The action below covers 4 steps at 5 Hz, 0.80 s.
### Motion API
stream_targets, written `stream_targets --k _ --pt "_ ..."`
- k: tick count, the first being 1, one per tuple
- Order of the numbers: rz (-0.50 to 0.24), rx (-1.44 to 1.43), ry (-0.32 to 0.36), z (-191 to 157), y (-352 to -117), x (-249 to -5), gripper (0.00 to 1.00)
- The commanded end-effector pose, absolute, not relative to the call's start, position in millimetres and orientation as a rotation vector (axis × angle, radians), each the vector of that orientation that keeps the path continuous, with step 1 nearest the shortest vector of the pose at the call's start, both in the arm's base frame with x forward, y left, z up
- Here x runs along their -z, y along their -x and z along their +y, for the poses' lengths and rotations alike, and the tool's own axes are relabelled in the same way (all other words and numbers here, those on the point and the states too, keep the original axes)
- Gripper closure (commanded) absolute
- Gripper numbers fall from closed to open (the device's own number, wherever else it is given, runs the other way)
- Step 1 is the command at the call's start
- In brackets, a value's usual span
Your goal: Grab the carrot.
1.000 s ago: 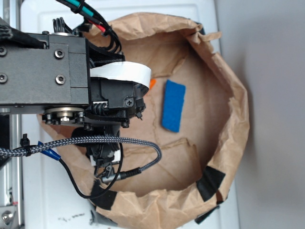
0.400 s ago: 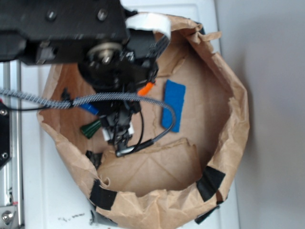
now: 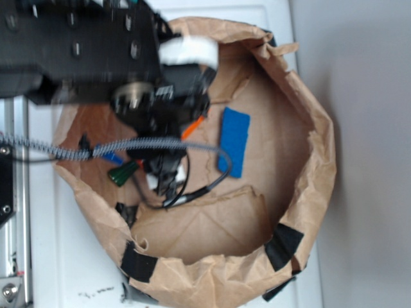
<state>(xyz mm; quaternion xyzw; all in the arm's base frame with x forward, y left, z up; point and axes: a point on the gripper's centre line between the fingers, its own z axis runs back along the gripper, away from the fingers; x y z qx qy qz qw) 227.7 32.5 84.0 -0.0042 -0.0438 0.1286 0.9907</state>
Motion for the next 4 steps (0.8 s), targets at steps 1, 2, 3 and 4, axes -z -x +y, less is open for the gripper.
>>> stream_targets --k 1,2,3,4 --pt "-0.135 -0.229 -0.015 17 -251 -53 0.00" --pt "-0.119 -0.244 -0.058 25 -284 -29 0.00" --pt "-0.108 -0.276 -0.097 30 -296 -14 1.00" --pt "-0.107 -0.273 -0.016 29 -293 -49 1.00"
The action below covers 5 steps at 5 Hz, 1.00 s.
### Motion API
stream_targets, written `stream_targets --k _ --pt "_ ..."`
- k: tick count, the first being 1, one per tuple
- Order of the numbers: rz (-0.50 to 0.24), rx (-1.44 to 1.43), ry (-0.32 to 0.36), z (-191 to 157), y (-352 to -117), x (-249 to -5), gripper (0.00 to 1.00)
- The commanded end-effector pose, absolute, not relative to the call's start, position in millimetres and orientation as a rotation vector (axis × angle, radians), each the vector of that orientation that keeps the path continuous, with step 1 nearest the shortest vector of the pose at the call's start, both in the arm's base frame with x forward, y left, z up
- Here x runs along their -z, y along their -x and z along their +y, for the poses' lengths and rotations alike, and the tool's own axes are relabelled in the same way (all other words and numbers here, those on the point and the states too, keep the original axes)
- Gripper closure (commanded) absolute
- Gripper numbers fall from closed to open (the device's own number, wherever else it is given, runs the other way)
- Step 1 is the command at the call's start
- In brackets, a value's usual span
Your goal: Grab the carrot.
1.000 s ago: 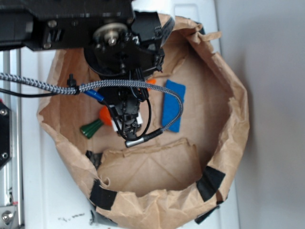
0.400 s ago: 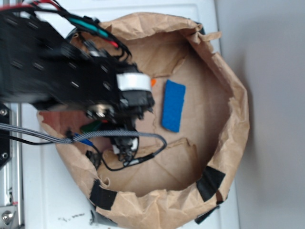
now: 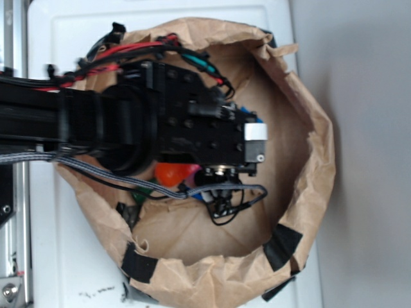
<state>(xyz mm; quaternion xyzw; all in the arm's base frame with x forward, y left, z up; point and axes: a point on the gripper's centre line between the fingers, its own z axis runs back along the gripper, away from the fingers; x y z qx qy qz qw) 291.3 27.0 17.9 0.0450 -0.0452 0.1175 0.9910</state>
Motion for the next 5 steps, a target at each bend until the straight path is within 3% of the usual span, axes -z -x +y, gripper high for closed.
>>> stream_targets --k 1,2,4,5 --pt "-0.079 -0.251 0.064 22 -290 -79 1.00" --pt "-0.061 -0.254 0.164 24 -271 -129 1.00" --pt "-0.092 -0.338 0.193 30 -256 -201 1.00" --pt "-0.140 -0.353 0.109 34 -245 -209 1.00"
